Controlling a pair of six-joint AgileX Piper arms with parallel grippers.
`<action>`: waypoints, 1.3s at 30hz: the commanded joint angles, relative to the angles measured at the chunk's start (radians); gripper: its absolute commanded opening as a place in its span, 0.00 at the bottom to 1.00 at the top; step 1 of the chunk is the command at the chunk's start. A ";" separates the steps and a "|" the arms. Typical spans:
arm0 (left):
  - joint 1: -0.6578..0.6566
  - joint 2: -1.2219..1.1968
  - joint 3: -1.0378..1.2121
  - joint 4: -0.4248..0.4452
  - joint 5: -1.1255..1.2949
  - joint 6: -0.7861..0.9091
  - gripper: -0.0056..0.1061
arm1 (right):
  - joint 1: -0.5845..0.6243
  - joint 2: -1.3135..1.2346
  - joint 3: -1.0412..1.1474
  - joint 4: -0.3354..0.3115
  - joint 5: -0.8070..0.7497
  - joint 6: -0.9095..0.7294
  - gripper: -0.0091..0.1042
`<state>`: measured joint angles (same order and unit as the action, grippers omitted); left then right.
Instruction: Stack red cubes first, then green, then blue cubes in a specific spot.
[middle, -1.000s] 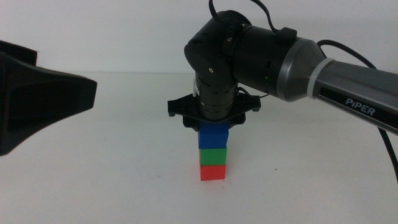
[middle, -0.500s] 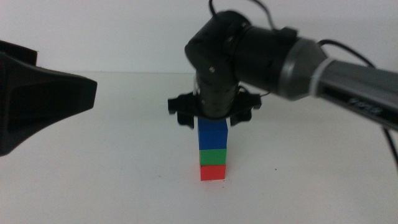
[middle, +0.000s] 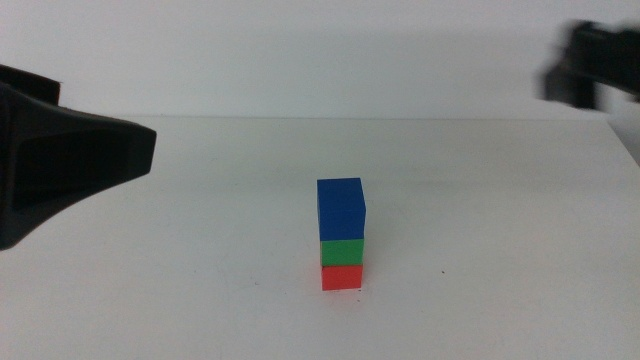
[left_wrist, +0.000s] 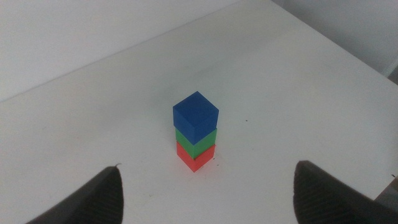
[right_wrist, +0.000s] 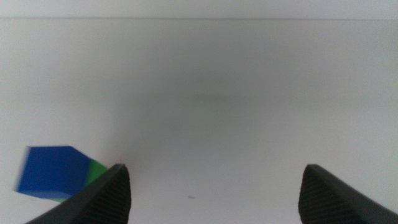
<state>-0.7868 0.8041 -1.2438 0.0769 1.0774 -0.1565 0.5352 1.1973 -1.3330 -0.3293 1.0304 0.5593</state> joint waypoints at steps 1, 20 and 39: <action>0.000 -0.002 0.005 0.004 -0.015 0.000 0.89 | -0.113 -0.142 0.134 0.087 -0.089 -0.145 0.75; 0.000 -0.002 0.005 0.016 -0.013 0.000 0.89 | -0.464 -0.483 0.536 0.411 -0.377 -0.579 0.81; 0.385 -0.245 0.580 -0.054 -0.663 0.042 0.89 | -0.464 -0.483 0.536 0.411 -0.377 -0.579 0.80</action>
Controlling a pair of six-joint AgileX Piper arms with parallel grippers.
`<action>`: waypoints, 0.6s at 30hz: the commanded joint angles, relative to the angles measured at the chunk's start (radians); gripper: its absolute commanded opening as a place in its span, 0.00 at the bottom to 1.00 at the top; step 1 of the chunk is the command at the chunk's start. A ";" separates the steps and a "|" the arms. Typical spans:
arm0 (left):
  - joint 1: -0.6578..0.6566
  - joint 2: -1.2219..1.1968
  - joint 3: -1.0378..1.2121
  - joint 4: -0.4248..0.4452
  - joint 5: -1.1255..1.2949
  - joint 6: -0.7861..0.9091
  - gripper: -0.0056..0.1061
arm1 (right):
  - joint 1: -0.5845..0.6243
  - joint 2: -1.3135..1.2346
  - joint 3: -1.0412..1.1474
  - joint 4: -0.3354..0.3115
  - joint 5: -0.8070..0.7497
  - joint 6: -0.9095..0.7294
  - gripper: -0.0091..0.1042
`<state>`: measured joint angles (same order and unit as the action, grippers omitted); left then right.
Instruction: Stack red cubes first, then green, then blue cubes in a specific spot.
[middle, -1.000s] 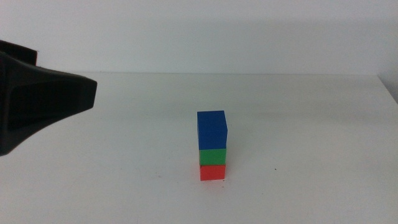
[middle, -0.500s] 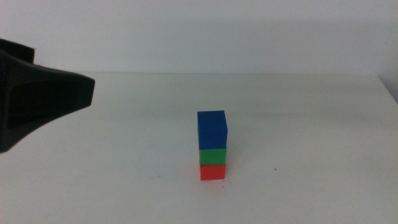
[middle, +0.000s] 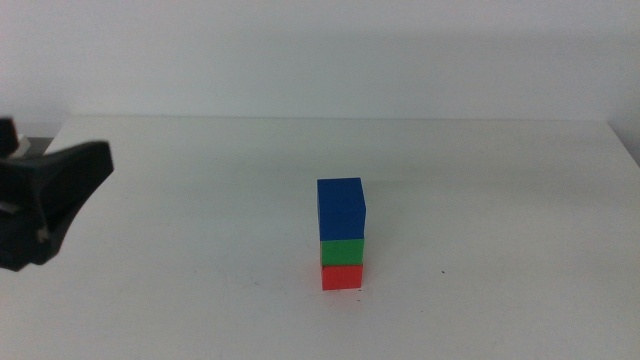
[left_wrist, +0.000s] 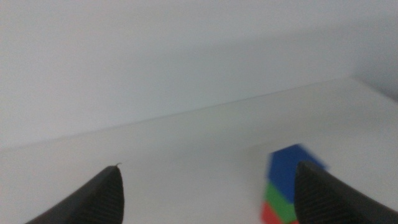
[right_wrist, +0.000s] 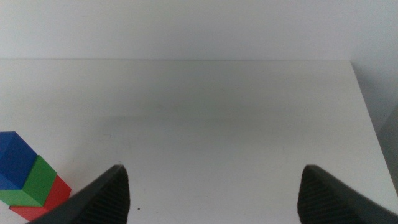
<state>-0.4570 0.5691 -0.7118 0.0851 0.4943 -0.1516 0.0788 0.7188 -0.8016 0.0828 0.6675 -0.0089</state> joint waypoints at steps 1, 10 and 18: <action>0.092 -0.022 0.069 -0.085 -0.095 0.073 0.89 | -0.008 -0.005 0.005 -0.001 -0.016 -0.011 0.80; 0.253 -0.116 0.120 -0.132 -0.105 0.125 0.89 | -0.008 -0.005 0.005 -0.001 -0.016 -0.011 0.80; 0.259 -0.126 0.120 -0.099 -0.116 0.125 0.89 | -0.008 -0.005 0.005 0.001 -0.016 -0.011 0.80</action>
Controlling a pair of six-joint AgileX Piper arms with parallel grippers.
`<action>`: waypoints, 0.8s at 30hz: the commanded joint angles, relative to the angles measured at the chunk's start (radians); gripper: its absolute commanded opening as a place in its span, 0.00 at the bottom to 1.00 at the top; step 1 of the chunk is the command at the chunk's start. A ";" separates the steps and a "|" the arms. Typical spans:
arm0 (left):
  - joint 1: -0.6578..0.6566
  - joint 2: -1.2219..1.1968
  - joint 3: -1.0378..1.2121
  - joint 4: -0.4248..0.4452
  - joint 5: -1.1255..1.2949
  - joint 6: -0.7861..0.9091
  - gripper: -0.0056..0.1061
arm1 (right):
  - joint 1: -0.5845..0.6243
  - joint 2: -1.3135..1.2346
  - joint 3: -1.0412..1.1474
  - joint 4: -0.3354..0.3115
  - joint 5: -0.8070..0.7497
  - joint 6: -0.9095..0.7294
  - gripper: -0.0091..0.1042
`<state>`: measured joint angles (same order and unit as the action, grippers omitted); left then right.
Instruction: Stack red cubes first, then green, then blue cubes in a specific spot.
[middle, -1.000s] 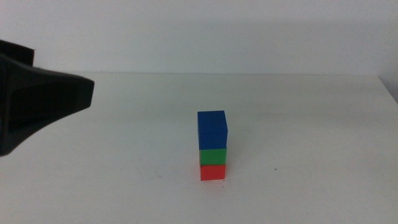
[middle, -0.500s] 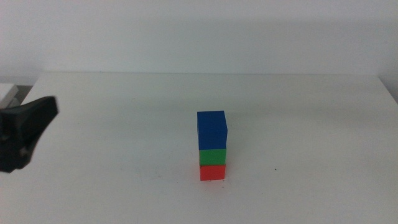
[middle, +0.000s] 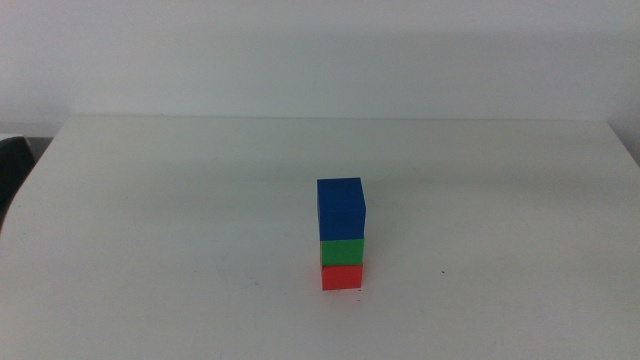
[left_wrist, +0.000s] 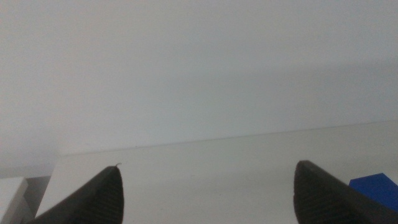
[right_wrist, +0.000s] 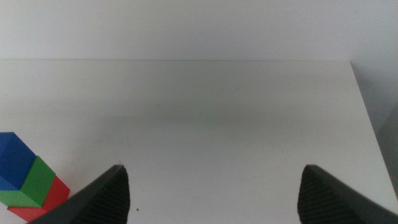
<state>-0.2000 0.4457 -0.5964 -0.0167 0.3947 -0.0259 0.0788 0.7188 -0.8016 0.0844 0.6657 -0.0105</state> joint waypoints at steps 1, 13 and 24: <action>0.002 -0.002 0.005 0.001 -0.018 0.000 0.89 | -0.008 -0.005 0.005 -0.001 -0.015 -0.009 0.80; 0.141 -0.193 0.304 -0.010 -0.215 0.000 0.89 | -0.009 -0.374 0.489 -0.160 -0.414 -0.009 0.80; 0.177 -0.446 0.560 0.008 -0.189 0.000 0.89 | -0.010 -0.719 0.794 -0.156 -0.426 -0.009 0.80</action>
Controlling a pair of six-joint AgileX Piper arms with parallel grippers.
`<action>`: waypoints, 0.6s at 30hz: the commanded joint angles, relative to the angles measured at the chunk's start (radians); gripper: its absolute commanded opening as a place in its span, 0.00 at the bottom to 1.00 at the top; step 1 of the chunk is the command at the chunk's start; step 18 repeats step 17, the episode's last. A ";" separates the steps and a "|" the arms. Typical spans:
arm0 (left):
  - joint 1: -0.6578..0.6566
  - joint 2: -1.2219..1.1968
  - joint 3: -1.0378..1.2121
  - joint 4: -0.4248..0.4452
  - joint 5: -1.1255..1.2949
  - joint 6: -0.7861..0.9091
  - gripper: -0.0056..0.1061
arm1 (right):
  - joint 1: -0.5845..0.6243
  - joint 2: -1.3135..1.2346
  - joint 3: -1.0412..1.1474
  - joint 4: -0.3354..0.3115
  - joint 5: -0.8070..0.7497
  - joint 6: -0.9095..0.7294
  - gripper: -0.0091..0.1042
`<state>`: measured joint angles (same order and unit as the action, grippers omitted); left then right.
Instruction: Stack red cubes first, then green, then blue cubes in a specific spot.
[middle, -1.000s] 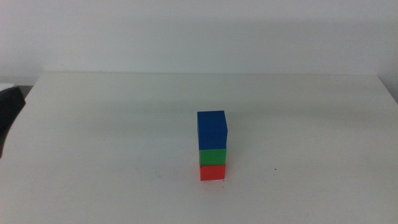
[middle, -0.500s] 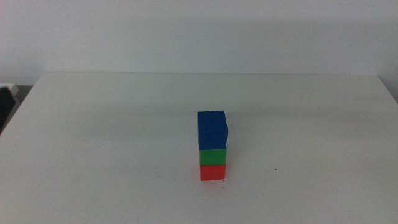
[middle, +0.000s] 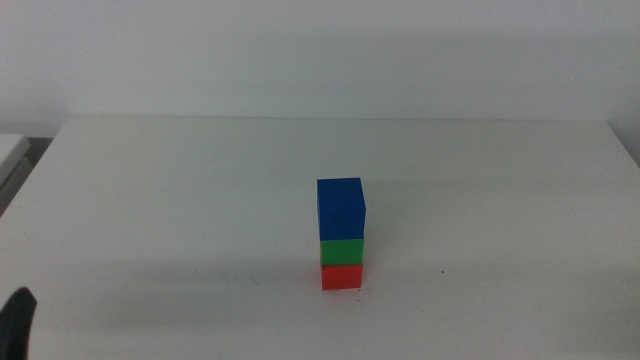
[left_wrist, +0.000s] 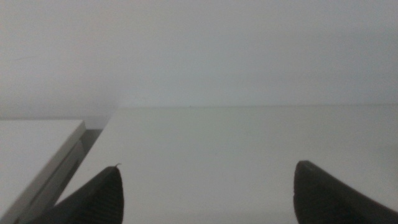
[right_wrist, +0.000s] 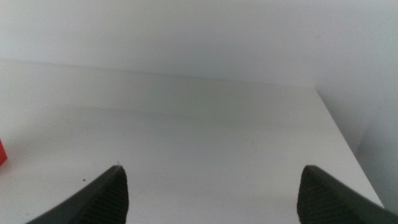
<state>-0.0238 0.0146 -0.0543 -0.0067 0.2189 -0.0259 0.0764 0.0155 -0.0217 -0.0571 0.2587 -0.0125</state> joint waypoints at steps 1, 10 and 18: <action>0.001 -0.015 0.033 -0.006 -0.015 0.000 0.89 | -0.008 -0.016 0.022 -0.015 -0.019 -0.007 0.80; 0.003 -0.015 0.054 -0.009 -0.077 0.000 0.89 | -0.008 -0.016 0.022 0.023 -0.050 -0.007 0.80; 0.003 -0.015 0.054 -0.009 -0.077 0.000 0.89 | -0.008 -0.016 0.022 0.023 -0.050 -0.007 0.80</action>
